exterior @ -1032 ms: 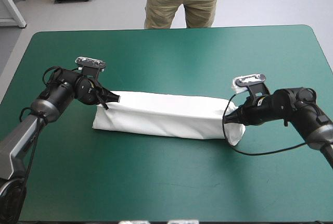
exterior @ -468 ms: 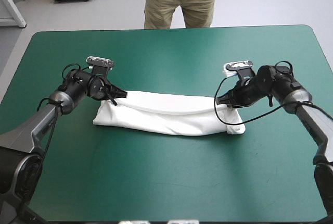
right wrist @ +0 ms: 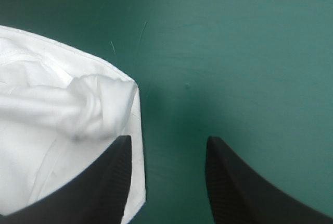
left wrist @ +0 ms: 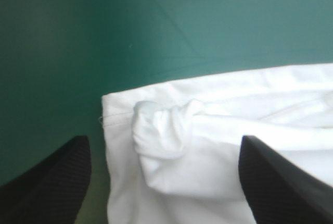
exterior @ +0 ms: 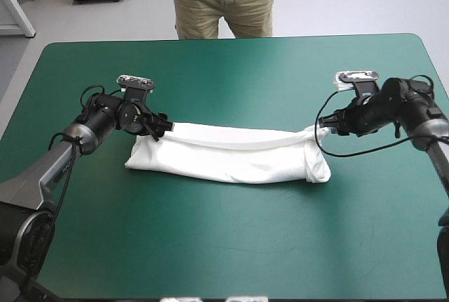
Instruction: Fold the cloth
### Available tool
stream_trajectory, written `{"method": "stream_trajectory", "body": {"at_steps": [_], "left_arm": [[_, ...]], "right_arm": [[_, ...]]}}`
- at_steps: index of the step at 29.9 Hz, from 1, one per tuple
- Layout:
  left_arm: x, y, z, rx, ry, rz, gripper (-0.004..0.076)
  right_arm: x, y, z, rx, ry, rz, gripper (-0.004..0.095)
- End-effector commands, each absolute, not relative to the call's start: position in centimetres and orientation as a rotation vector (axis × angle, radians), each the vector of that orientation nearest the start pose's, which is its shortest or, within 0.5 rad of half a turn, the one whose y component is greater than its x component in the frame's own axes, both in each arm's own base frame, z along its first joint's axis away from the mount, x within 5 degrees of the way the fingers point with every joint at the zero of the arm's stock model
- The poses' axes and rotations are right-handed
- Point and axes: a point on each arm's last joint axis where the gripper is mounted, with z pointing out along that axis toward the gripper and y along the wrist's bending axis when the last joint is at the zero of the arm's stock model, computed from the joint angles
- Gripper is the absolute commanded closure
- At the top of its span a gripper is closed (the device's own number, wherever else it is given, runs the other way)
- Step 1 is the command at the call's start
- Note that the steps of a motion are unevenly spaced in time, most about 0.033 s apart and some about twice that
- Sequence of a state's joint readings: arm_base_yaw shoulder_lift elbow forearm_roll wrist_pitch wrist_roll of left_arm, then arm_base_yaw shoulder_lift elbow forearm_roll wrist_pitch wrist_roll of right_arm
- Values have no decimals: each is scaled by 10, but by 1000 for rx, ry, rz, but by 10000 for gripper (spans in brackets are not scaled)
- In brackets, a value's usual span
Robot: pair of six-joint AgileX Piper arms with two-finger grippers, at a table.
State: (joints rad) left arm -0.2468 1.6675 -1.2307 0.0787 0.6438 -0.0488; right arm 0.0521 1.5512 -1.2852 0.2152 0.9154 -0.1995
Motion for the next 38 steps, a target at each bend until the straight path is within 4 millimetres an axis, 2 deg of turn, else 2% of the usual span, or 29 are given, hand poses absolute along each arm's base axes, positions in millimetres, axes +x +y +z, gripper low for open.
{"method": "stream_trajectory", "body": {"at_steps": [1, 4, 6, 8, 9, 10, 11, 16, 20, 26, 32, 36, 38], "left_arm": [[340, -90, 299, 311, 2412, -172, 185], [331, -103, 310, 367, 2381, -333, 260], [323, -116, 315, 442, 2358, -449, 394], [316, -130, 317, 502, 2346, -559, 577], [312, -138, 319, 542, 2332, -609, 691], [308, -146, 320, 591, 2311, -643, 726], [306, -152, 321, 616, 2296, -668, 726], [296, -175, 322, 655, 2270, -753, 733], [299, -185, 310, 684, 2298, -767, 733], [315, -199, 266, 712, 2404, -769, 733], [329, -206, 221, 732, 2501, -742, 733], [332, -207, 204, 742, 2553, -747, 733], [331, -207, 203, 747, 2556, -749, 733]], "right_arm": [[302, 20, 355, -192, 2473, 183, 476], [278, 15, 379, -185, 2408, 167, 481], [261, 14, 395, -199, 2364, 145, 515], [245, 13, 408, -209, 2324, 116, 621], [236, 12, 415, -211, 2299, 108, 727], [227, 12, 421, -212, 2272, 104, 852], [220, 12, 426, -209, 2250, 103, 928], [186, 13, 446, -194, 2167, 103, 925], [174, 13, 450, -187, 2159, 102, 925], [174, 10, 443, -160, 2203, 84, 926], [181, 8, 418, -84, 2264, 106, 925], [188, 8, 401, -36, 2282, 125, 909], [191, 8, 397, -28, 2288, 132, 867]]}}
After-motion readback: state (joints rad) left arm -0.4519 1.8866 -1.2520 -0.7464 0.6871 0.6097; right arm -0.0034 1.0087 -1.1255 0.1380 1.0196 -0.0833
